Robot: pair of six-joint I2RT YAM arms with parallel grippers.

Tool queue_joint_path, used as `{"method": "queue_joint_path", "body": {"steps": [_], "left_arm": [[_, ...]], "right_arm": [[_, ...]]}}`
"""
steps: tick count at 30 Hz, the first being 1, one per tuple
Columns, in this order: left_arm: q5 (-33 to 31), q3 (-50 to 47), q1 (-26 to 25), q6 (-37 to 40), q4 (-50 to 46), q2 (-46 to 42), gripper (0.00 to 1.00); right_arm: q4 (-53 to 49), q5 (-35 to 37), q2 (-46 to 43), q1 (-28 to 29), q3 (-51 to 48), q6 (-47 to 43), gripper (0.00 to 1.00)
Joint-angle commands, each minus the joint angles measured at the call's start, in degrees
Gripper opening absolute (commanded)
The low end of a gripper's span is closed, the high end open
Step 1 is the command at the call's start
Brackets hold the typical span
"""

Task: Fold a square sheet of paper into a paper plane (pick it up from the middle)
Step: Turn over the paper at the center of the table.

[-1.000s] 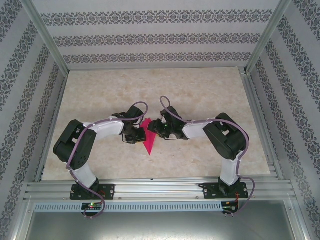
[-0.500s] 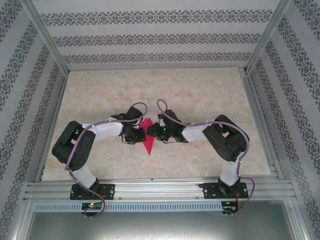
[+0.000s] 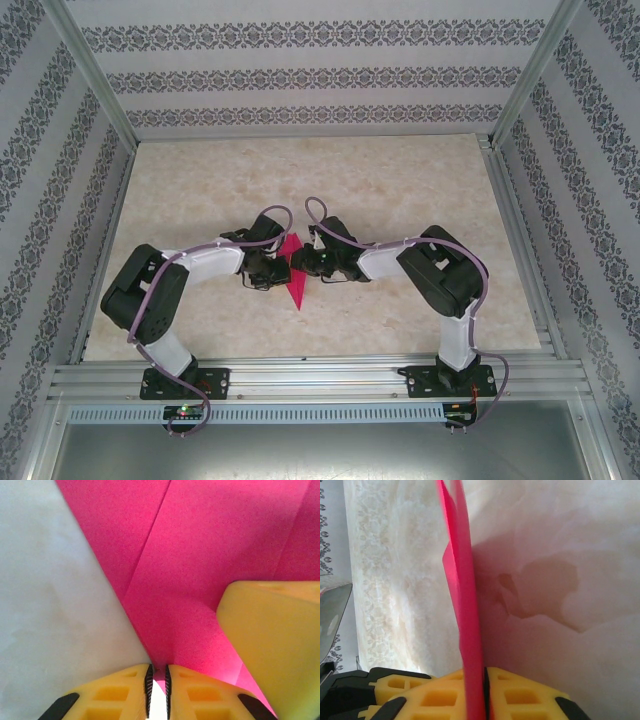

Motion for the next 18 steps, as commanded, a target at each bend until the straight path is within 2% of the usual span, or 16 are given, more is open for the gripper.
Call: {"method": "queue_joint_path", "body": {"steps": [1,5,9,13,15,18], "left_arm": [[1.35,-3.34,-0.77,-2.71,2.04,-3.09,0.20],[-2.09,-6.60,-0.83,-5.12,2.48,-12.32,0.22],[-10.78,-7.83,-0.74,-6.31,-3.56,-22.61,0.26],[-19.82,-8.91,-0.20,-8.21,-10.27,-30.97,0.29],[-23.70,-10.47,0.36,-9.93,-12.40,-35.01,0.31],[-27.84,-13.14,1.19,-12.79,-14.03,-40.19,0.35]], "right_arm": [[-0.07,-1.85,-0.30,0.16,1.53,-2.31,0.11],[-7.88,-1.04,-4.86,-0.87,2.75,-6.83,0.08],[-25.42,5.75,-11.50,-1.28,6.28,-16.23,0.07],[-47.85,22.19,-15.34,-0.04,13.67,-25.45,0.07],[-58.17,33.10,-15.01,1.15,18.12,-27.92,0.08],[-67.71,49.28,-12.89,4.28,22.87,-30.33,0.06]]}}
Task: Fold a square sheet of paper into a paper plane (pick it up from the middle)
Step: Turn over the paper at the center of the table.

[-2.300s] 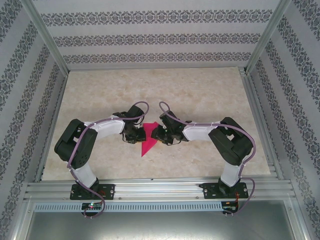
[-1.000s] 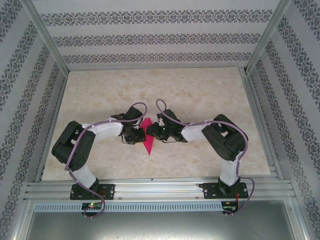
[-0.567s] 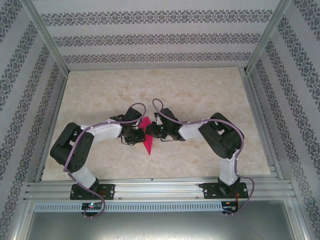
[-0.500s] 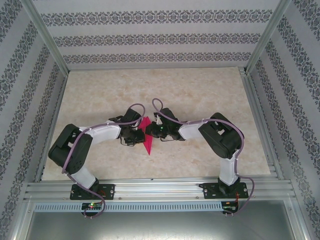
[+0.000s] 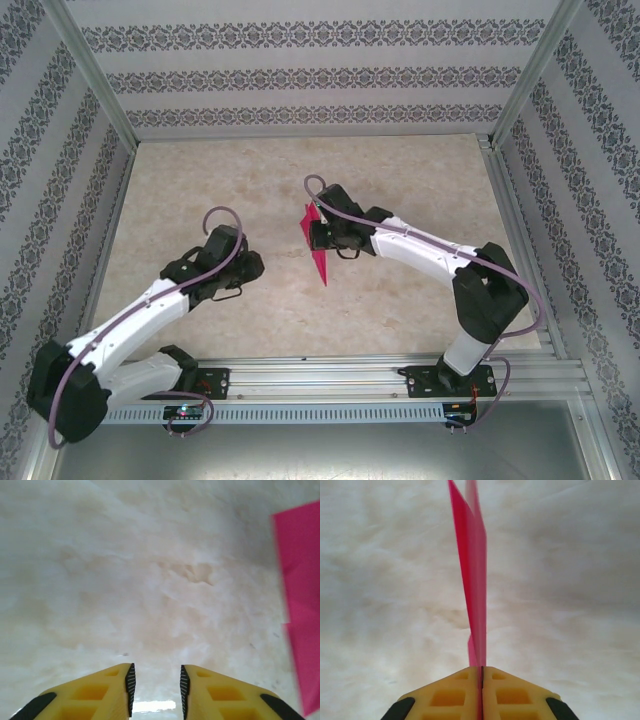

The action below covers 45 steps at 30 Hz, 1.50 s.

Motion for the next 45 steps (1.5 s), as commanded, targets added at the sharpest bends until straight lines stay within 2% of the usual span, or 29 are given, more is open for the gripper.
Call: {"method": "queue_joint_path", "body": {"steps": [1,3,6,10,15,16,18,22,24,26,28,31,33,34,37,45], "left_arm": [[-9.08,-3.24,1.21,-4.75,-6.91,-4.61,0.35],[-11.04,-4.62,1.61,-6.05,-7.63,-7.92,0.39],[-13.52,-5.68,1.90,-7.42,-9.40,-11.73,0.41],[-15.60,-6.70,2.09,-8.26,-11.12,-15.73,0.43],[-16.40,-7.33,2.17,-8.71,-11.93,-19.00,0.45],[-16.51,-7.27,2.24,-8.71,-12.06,-19.27,0.45],[-16.58,-7.18,2.22,-8.53,-12.34,-19.70,0.45],[-16.44,-6.71,2.44,-7.84,-12.60,-19.76,0.45],[-16.04,-6.36,2.49,-7.35,-12.59,-19.69,0.45],[-15.28,-6.40,2.55,-6.89,-12.01,-19.52,0.46],[-13.16,-6.95,2.58,-6.02,-10.00,-18.95,0.47],[-9.13,-7.49,2.57,-5.28,-6.67,-16.39,0.47],[-6.83,-7.41,2.71,-5.01,-5.04,-13.71,0.47],[-5.51,-7.04,2.70,-4.66,-4.30,-12.14,0.47],[-1.33,-5.95,2.68,-3.34,-2.17,-7.18,0.47],[8.30,-3.04,2.73,-0.72,3.04,4.88,0.47]], "right_arm": [[-21.64,24.61,2.77,3.60,4.34,-6.40,0.06],[-27.57,32.27,6.52,5.32,8.86,-4.28,0.06],[-31.37,35.82,12.19,7.83,14.12,-3.05,0.06],[-32.55,34.59,20.26,11.50,20.85,-2.48,0.08],[-35.81,30.17,30.84,15.15,31.05,-0.16,0.16],[-35.67,27.51,31.65,15.61,32.40,-0.06,0.19],[-30.37,19.81,30.34,16.52,31.76,-0.86,0.34],[-10.53,2.80,18.83,15.58,18.86,-0.75,0.64],[0.68,-6.62,11.49,12.95,9.86,1.48,0.70],[10.52,-12.76,5.74,9.59,0.78,4.83,0.73],[20.72,-22.23,2.67,5.01,-7.04,8.30,0.69],[28.20,-32.35,3.93,0.30,-11.61,11.63,0.50],[29.39,-36.16,5.91,-0.55,-11.80,11.50,0.39],[28.10,-35.95,7.03,-0.56,-11.06,10.95,0.33],[25.92,-35.01,10.11,-0.83,-9.42,9.85,0.24],[28.89,-33.37,15.38,-3.66,-10.46,11.38,0.23]]}}
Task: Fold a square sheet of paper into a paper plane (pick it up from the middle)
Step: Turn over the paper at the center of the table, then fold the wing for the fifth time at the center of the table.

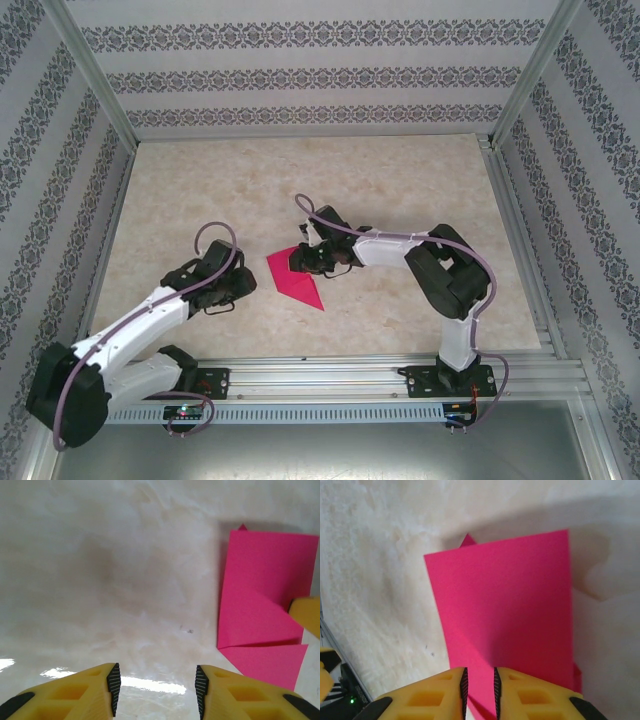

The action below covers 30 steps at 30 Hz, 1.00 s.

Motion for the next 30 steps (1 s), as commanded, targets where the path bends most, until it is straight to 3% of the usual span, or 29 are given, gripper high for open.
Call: {"method": "queue_joint_path", "body": {"steps": [1,12,16,22,30], "left_arm": [[5.87,2.74,0.94,2.59,4.58,3.49,0.47],[11.96,8.98,1.19,2.40,7.63,15.21,0.47],[14.99,11.26,2.48,1.64,9.03,19.62,0.48],[20.16,11.80,4.01,-0.51,14.57,26.00,0.48],[22.07,12.00,4.14,-0.99,17.89,30.06,0.46]], "right_arm": [[4.25,-0.53,2.41,-1.37,-0.82,2.09,0.22],[20.75,10.79,1.34,-0.98,-14.93,22.81,0.23],[21.19,13.69,-0.78,-0.90,-16.63,22.71,0.23],[20.35,10.72,1.08,-1.84,-15.99,21.89,0.23],[19.77,9.07,2.80,-2.59,-16.62,21.51,0.23]]}}
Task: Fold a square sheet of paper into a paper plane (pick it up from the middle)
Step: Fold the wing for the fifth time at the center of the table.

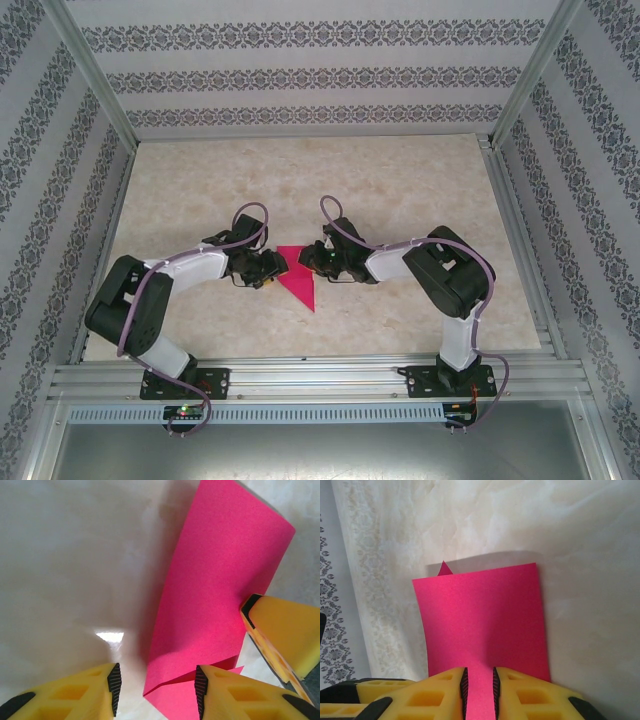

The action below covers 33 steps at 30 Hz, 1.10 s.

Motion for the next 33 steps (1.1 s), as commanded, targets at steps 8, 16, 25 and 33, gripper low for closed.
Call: {"method": "queue_joint_path", "body": {"steps": [8,16,25,33], "left_arm": [[4.18,1.84,2.33,-0.37,5.31,3.82,0.41],[9.23,1.92,4.18,-0.65,10.45,6.46,0.42],[15.49,3.62,6.20,0.71,14.49,9.82,0.41],[17.55,4.70,6.94,1.57,14.31,10.42,0.38]], "right_arm": [[-6.09,1.32,4.28,-1.14,-2.31,-1.06,0.23],[-6.17,0.20,4.78,-1.44,-2.05,-1.95,0.23],[-6.99,-1.74,5.40,-1.87,-0.89,-3.88,0.23],[-6.81,-2.99,5.62,-1.89,-0.04,-4.83,0.23]]}}
